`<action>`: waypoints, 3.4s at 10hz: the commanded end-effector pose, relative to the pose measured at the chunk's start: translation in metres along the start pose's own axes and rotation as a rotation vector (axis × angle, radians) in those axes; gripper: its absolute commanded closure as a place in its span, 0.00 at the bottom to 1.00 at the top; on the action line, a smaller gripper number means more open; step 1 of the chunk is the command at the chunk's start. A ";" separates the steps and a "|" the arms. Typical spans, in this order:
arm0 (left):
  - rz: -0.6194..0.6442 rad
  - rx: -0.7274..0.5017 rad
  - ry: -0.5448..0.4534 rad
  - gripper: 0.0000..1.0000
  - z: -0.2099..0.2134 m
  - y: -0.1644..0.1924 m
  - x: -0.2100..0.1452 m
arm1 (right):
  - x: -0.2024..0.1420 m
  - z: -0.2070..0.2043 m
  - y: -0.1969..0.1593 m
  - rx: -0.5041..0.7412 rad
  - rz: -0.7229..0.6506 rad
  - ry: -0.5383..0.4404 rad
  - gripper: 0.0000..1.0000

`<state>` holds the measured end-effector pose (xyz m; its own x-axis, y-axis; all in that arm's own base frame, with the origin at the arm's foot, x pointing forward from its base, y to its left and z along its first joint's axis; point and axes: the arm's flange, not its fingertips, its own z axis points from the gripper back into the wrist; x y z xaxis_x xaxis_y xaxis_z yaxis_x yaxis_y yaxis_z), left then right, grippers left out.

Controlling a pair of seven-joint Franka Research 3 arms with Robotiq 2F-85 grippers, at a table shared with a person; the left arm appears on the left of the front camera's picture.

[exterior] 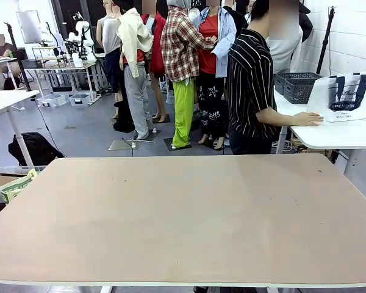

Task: Transfer purchased items from the store into the shopping bag.
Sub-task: Open the Reusable shopping bag in the center of the table.

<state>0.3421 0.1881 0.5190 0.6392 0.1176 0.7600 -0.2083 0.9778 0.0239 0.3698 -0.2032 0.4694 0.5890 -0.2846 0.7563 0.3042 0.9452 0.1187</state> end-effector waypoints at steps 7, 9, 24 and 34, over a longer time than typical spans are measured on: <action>0.031 0.004 0.012 0.00 -0.004 0.007 -0.004 | 0.000 0.000 0.000 0.000 0.000 0.000 0.00; 0.031 0.004 0.012 0.00 -0.004 0.007 -0.004 | 0.000 0.000 0.000 0.000 0.000 0.000 0.00; 0.031 0.004 0.012 0.00 -0.004 0.007 -0.004 | 0.000 0.000 0.000 0.000 0.000 0.000 0.00; 0.031 0.004 0.012 0.00 -0.004 0.007 -0.004 | 0.000 0.000 0.000 0.000 0.000 0.000 0.00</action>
<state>0.3426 0.1912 0.5151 0.6368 0.1628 0.7537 -0.2398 0.9708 -0.0071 0.3719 -0.2031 0.4694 0.5815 -0.2840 0.7624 0.3048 0.9449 0.1194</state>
